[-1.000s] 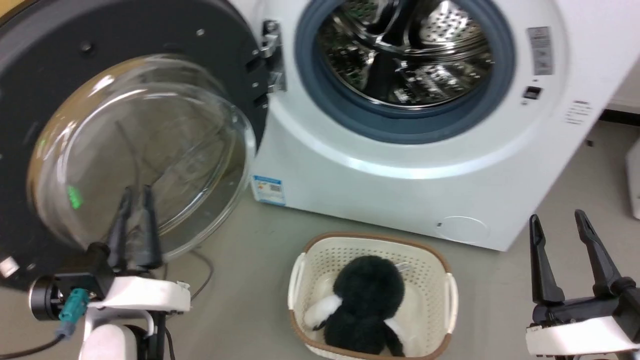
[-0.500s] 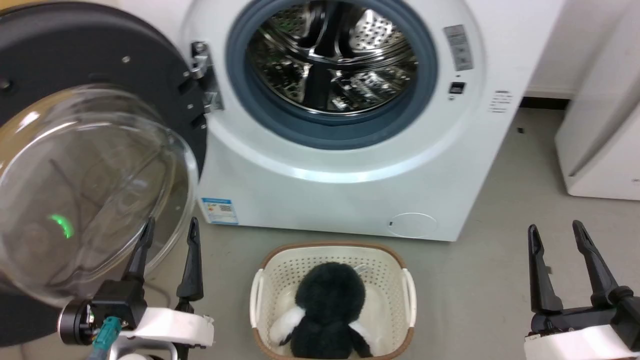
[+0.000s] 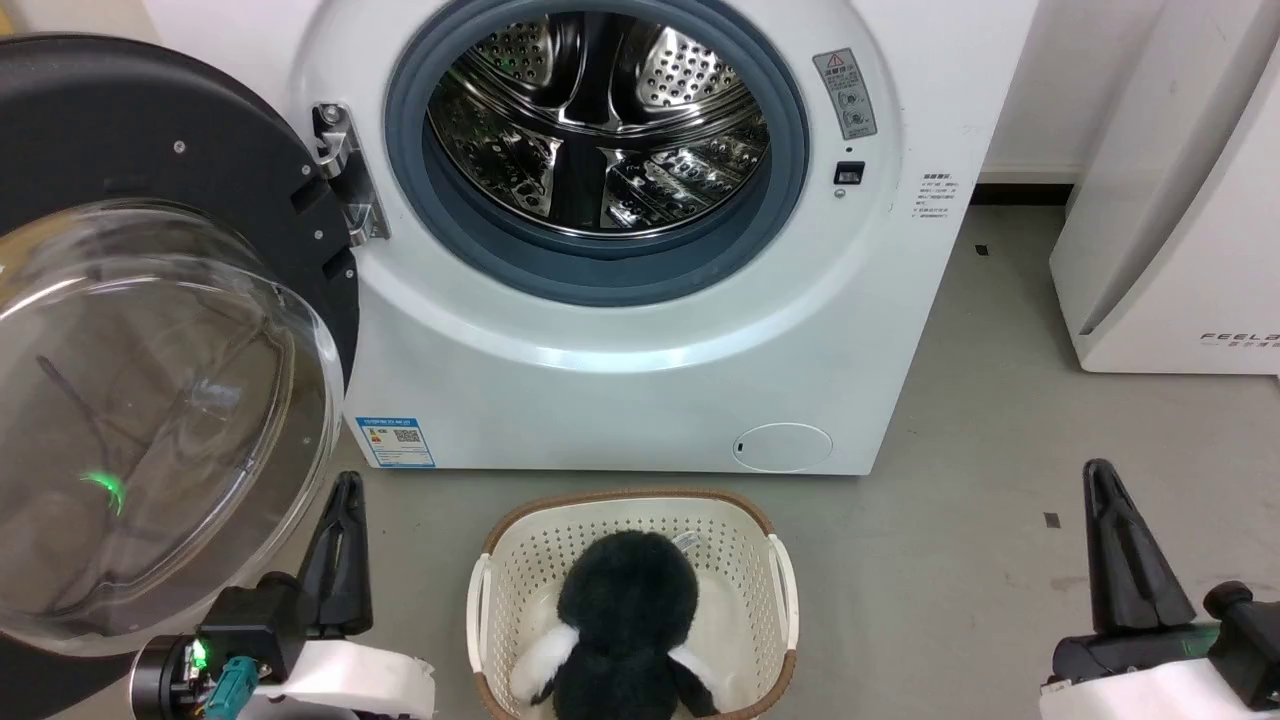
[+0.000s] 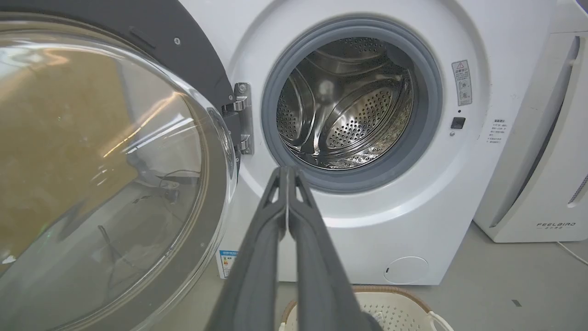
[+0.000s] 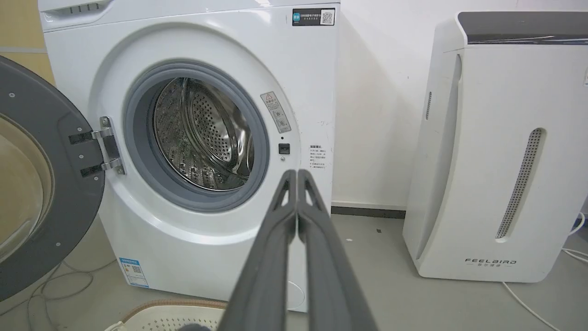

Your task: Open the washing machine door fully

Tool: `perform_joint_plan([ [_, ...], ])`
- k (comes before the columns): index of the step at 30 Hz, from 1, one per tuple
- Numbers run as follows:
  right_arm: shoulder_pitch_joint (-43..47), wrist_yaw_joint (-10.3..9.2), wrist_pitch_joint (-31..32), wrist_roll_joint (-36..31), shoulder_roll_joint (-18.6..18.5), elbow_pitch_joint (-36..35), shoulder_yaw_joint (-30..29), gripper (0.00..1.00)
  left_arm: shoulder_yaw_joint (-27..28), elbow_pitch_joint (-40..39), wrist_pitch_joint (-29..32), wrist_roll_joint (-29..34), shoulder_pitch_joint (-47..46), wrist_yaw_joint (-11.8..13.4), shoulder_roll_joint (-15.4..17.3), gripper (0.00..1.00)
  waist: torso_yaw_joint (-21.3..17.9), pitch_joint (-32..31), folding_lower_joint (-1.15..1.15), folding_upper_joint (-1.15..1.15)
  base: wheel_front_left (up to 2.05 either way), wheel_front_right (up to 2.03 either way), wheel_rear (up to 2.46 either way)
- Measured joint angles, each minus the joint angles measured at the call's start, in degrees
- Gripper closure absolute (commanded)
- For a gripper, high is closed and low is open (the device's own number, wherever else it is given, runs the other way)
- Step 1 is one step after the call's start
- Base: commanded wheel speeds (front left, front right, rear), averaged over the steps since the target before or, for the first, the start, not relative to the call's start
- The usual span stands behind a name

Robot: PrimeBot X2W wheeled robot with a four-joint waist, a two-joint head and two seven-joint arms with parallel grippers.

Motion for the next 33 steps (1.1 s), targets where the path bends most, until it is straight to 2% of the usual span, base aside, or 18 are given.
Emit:
perform_joint_plan([
  [33, -0.1, 0.00, 3.7, -0.7, 0.0, 0.9, 1.2, 1.00, -0.6, -0.9, 3.7, 0.7, 0.0, 0.3, 0.0, 1.00, -0.4, -0.2, 0.00, 0.00, 0.00, 0.00, 0.00],
])
